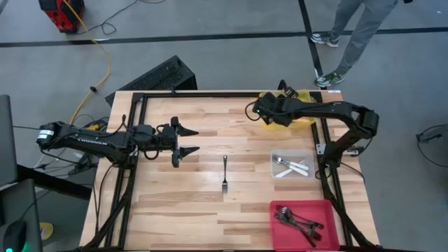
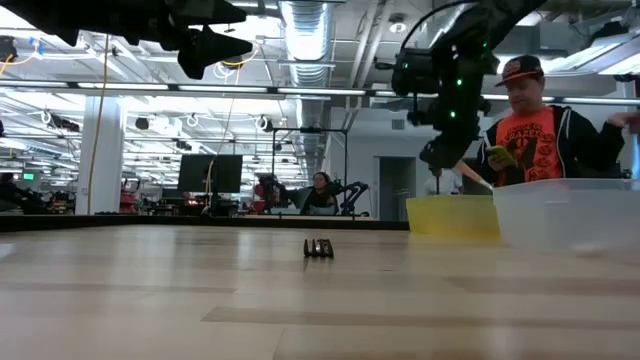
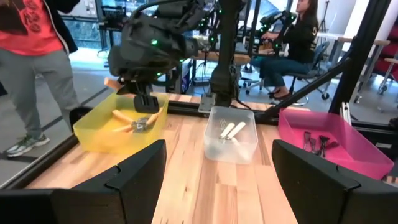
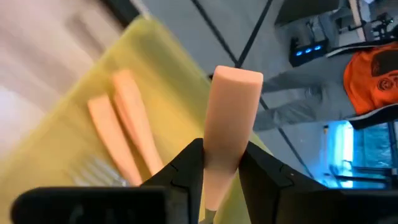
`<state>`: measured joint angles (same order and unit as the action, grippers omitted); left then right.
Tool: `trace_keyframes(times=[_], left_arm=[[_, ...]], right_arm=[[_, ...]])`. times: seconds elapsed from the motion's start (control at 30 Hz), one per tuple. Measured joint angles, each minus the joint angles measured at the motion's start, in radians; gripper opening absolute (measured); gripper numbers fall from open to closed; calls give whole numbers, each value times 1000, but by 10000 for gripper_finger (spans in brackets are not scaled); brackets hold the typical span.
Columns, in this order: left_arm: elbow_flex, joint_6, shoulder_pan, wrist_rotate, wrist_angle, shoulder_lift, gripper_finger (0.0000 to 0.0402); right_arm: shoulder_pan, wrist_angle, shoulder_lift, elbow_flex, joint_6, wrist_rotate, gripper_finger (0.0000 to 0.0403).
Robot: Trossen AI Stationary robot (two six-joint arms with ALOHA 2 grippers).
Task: Sort silverware by color (type)
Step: Put the orange fork into the yellow bin, then put the black fork into the red bin
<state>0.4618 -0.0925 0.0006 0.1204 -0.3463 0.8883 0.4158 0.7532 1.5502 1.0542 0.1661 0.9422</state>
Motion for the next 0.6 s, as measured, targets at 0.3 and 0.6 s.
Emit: trace_keyframes(times=[0.3,0.6], left_arm=[[-1,-26,-1,-8,2,0,277],[-2,-5,-2,-73,87,29,277]], right_arm=[[10,-1,91,0,-40,-75,166],[-26,-22,-14,1,-116,-139,209]])
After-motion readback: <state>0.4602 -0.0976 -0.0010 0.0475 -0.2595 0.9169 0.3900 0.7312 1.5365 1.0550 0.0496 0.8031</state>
